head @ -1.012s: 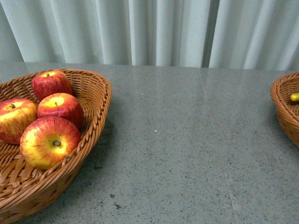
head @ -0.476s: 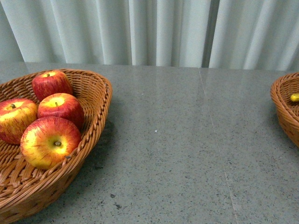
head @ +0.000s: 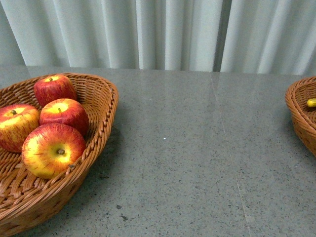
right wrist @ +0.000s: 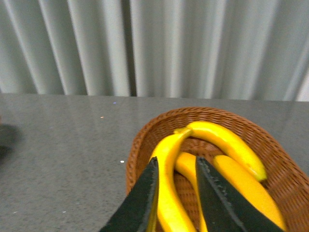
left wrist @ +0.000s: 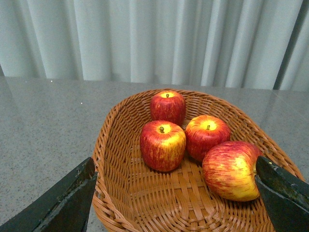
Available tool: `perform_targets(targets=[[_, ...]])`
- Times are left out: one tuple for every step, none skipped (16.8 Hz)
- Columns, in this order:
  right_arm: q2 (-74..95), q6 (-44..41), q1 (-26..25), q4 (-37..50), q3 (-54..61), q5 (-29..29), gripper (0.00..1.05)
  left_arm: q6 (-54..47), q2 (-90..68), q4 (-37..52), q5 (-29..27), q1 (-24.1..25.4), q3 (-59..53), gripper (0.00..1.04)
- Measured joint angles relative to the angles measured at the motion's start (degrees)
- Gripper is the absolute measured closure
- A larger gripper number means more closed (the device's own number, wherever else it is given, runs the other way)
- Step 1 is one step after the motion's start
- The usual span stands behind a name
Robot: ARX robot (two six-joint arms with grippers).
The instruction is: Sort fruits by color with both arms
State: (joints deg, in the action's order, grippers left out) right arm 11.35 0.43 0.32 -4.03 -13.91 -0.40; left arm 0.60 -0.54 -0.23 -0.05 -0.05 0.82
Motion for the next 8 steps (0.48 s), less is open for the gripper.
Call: perform_targets(targets=[[-2.84, -0.13, -0.31, 1.55, 2.58, 0.37, 1.04, 0.0, 0.02, 0.02, 0.04, 0.0, 0.0, 0.07], [-4.5, -0.26, -0.33, 2.19, 5.57, 0.42, 1.03, 0.0, 0.02, 0.02, 0.04, 0.0, 0.0, 0.07], [-4.94, -0.26, -0.33, 2.38, 6.29, 0.42, 1.03, 0.0, 0.02, 0.0, 0.04, 0.0, 0.0, 0.07], [-5.64, -0.26, -0.33, 2.62, 7.04, 0.42, 1.03, 0.0, 0.02, 0.0, 0.04, 0.0, 0.0, 0.07], [-6.14, -0.26, -0.33, 2.93, 7.72, 0.42, 1.03, 0.0, 0.02, 0.0, 0.04, 0.0, 0.0, 0.07], [-6.71, -0.26, -0.33, 3.04, 8.24, 0.42, 1.03, 0.0, 0.02, 0.0, 0.02, 0.0, 0.0, 0.07], [-7.06, -0.26, -0.33, 3.23, 8.85, 0.42, 1.03, 0.0, 0.02, 0.0, 0.04, 0.0, 0.0, 0.07], [-7.37, -0.26, -0.33, 3.23, 9.35, 0.42, 1.03, 0.0, 0.0, 0.0, 0.04, 0.0, 0.0, 0.07]])
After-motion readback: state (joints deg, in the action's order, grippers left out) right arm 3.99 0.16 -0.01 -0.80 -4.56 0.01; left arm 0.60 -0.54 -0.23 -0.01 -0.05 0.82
